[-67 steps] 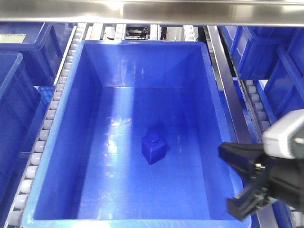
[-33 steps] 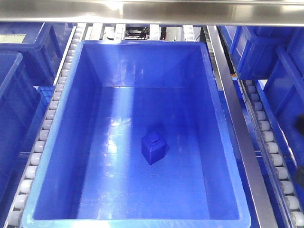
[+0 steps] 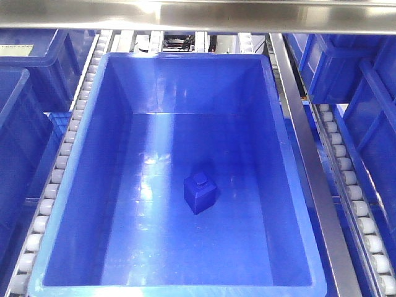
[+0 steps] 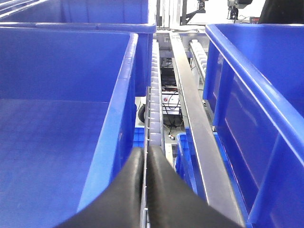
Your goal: Pour parts from conveyor to right shelf
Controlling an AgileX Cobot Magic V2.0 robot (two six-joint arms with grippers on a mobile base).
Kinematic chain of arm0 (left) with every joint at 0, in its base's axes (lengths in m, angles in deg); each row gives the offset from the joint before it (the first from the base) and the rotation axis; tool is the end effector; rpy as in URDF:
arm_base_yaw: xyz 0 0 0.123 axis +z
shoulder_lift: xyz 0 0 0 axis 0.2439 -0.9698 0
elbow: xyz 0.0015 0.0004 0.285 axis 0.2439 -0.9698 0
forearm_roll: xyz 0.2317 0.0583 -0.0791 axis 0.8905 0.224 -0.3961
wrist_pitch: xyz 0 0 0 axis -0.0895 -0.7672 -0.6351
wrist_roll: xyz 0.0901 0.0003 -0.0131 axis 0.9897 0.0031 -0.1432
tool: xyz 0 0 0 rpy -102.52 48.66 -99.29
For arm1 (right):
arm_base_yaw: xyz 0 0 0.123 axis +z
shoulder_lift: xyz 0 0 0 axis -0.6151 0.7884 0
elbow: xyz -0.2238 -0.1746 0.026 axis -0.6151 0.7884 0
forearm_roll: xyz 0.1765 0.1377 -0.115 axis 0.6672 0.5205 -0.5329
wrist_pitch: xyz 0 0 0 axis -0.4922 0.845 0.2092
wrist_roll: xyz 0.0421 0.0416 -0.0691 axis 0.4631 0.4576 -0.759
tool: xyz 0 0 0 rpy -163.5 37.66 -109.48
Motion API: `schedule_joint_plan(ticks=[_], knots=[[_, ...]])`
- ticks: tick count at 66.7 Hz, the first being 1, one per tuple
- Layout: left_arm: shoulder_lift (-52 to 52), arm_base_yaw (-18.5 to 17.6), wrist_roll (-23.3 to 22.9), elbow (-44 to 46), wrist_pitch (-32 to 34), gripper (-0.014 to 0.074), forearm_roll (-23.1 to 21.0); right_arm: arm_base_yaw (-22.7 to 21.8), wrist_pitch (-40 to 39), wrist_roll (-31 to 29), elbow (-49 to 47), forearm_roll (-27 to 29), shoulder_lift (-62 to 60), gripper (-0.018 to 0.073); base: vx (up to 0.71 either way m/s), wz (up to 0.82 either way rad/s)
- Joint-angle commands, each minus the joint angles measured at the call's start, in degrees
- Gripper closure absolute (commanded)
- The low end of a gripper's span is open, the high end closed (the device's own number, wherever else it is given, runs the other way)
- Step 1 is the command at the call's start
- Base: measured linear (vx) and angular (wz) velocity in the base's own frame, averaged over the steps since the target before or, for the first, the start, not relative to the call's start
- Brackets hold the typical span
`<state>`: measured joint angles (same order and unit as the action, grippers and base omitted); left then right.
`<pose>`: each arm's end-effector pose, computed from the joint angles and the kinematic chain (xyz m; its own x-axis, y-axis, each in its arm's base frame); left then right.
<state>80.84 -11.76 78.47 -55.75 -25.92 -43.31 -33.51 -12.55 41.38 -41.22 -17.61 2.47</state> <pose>0.0596 0.0026 0.1932 -0.0685 -0.0318 -0.9971 -0.0439 0.9986 -0.0288 0.0549 0.0038 0.2135 0.0222 -0.0131 -0.9997 -0.0719 0.9973 -0.0146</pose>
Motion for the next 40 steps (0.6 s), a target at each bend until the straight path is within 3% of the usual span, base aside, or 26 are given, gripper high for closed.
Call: schedule_joint_plan(ticks=[1, 11, 22, 40], knots=[[-0.9, -0.3, -0.5, 1.1, 4.5, 0.0602, -0.5, -0.6, -4.9, -0.5, 0.8, -1.4, -1.3, 0.0568, 0.0, 0.0], [-0.9, -0.3, -0.5, 1.1, 4.5, 0.0602, -0.5, -1.4, -4.4, -0.5, 2.5, -2.0, -1.3, 0.0568, 0.0, 0.0], [-0.9, -0.3, -0.5, 1.1, 4.5, 0.0602, -0.5, -7.6, -5.3, -0.5, 2.8, -2.0, -1.3, 0.0568, 0.0, 0.0], [-0.9, -0.3, -0.5, 1.1, 4.5, 0.0602, -0.5, -7.8, -6.5, -0.5, 2.8, -2.0, -1.3, 0.0568, 0.0, 0.0]])
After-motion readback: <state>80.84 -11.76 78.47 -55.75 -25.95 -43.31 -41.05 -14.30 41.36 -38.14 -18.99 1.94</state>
